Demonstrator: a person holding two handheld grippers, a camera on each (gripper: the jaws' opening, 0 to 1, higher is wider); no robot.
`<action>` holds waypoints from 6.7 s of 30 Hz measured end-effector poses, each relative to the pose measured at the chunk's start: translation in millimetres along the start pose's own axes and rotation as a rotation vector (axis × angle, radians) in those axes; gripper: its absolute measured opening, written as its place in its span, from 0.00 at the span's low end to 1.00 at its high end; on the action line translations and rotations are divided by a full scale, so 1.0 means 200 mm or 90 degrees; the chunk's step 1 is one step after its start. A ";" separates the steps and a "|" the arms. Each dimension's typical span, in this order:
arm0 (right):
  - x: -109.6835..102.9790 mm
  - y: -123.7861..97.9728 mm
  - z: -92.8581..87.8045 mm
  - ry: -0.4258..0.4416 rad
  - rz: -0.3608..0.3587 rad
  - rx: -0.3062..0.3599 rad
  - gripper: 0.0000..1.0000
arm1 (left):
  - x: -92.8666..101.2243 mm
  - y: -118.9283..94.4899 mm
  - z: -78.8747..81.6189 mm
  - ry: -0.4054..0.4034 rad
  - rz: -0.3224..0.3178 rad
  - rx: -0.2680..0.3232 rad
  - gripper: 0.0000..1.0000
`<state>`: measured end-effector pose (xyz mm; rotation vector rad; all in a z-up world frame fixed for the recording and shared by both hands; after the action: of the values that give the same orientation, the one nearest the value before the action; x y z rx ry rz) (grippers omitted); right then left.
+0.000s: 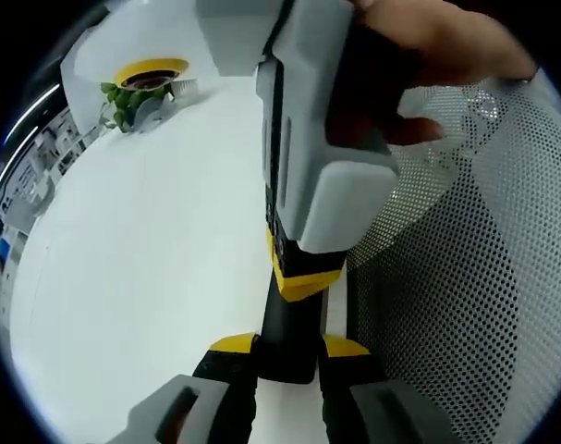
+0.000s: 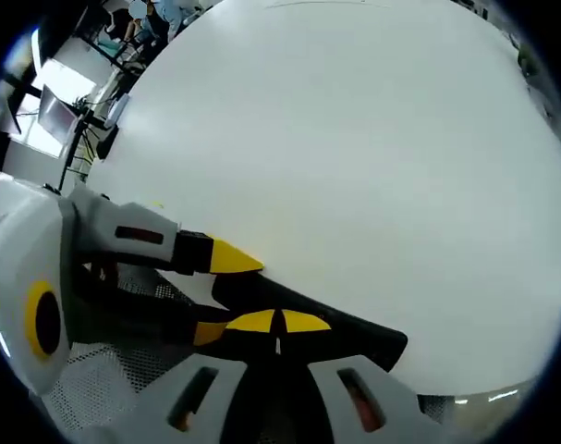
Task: Press the specified remote control buttons in sequence, fully releasing each button before pressing the next.
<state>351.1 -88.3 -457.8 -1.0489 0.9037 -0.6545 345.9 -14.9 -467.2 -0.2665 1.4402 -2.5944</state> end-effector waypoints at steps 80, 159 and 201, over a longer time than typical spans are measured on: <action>0.12 -1.09 -0.15 -0.185 -0.432 0.714 0.58 | 0.00 0.01 0.01 0.015 -0.010 0.020 0.25; 0.28 -1.04 -0.22 -0.077 -0.502 0.626 0.71 | -0.81 -0.05 0.29 0.122 0.090 -0.135 0.23; 0.32 -0.97 -0.23 -0.082 -0.501 0.550 0.59 | -1.40 0.08 0.43 0.096 0.133 -0.177 0.23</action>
<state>334.7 -233.3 -308.7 -0.6019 -0.0002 -1.4478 639.3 -30.0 -458.2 0.0469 1.7758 -2.2902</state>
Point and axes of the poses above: the point that each gripper's makers call its tool centre point, and the gripper's own axes: y roughly forward along the fingers, x roughly to its right, z roughly out of its top, the point moved 6 cm from there along -y, roughly backward along the fingers, and after that the axes turned 8 degrees about -y, right-handed, at the moved point
